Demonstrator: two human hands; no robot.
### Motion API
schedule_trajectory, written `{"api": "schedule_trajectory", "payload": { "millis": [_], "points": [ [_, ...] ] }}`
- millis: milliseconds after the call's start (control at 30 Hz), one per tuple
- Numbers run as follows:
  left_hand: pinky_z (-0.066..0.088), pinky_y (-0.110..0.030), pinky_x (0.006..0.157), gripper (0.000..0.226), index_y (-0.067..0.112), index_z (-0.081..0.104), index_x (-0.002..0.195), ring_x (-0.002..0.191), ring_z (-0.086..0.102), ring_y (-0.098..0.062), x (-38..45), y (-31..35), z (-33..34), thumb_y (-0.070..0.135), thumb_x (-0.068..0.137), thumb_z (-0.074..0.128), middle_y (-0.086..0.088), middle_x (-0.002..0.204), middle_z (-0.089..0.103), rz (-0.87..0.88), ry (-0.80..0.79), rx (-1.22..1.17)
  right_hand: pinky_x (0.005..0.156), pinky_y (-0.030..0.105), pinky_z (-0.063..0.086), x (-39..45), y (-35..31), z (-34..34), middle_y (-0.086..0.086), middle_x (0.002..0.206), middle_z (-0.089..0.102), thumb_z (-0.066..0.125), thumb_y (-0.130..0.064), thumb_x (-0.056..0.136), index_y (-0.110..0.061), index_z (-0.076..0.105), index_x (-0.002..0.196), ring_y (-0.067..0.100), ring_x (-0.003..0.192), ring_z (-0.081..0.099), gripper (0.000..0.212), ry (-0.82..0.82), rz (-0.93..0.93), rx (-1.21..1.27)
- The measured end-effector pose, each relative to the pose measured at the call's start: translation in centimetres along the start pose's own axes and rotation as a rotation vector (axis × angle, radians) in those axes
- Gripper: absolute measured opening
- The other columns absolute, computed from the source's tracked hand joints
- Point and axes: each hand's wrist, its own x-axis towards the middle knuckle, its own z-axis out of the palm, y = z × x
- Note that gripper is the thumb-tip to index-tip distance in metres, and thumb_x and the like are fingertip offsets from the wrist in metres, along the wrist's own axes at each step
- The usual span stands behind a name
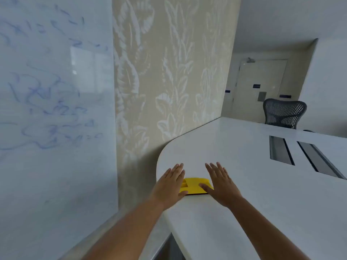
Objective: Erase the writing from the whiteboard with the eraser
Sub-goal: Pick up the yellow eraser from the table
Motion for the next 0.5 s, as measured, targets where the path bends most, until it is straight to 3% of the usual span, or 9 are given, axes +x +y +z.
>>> {"api": "schedule_trajectory", "payload": {
  "millis": [267, 400, 500],
  "points": [
    [0.002, -0.032, 0.118, 0.081, 0.006, -0.001, 0.15, 0.146, -0.004, -0.022, 1.5, 0.4, 2.8, 0.052, 0.095, 0.037, -0.01, 0.16, 0.0, -0.147, -0.16, -0.132, 0.115, 0.03, -0.003, 0.3, 1.3, 2.4, -0.003, 0.158, 0.005, 0.035, -0.061, 0.089, -0.022, -0.003, 0.147, 0.014, 0.143, -0.005, 0.079, -0.127, -0.085, 0.061],
    [0.025, -0.033, 0.111, 0.077, 0.01, 0.01, 0.151, 0.139, 0.025, -0.025, 2.5, 0.7, 3.0, 0.047, 0.093, 0.047, -0.011, 0.152, 0.026, -0.203, -0.195, -0.272, 0.115, 0.033, 0.0, 1.3, 1.4, 2.9, -0.001, 0.158, 0.005, 0.043, -0.058, 0.088, -0.027, -0.006, 0.146, 0.016, 0.144, 0.0, 0.082, -0.236, -0.114, 0.063],
    [0.033, -0.034, 0.105, 0.077, 0.012, 0.017, 0.149, 0.134, 0.032, -0.025, 2.8, 0.6, 2.8, 0.046, 0.09, 0.053, -0.01, 0.147, 0.031, -0.202, -0.202, -0.313, 0.115, 0.039, 0.003, 2.1, 1.1, 3.0, -0.001, 0.157, 0.013, 0.048, -0.054, 0.087, -0.03, 0.0, 0.147, 0.018, 0.143, 0.008, 0.08, -0.266, -0.118, 0.073]
  ]
}}
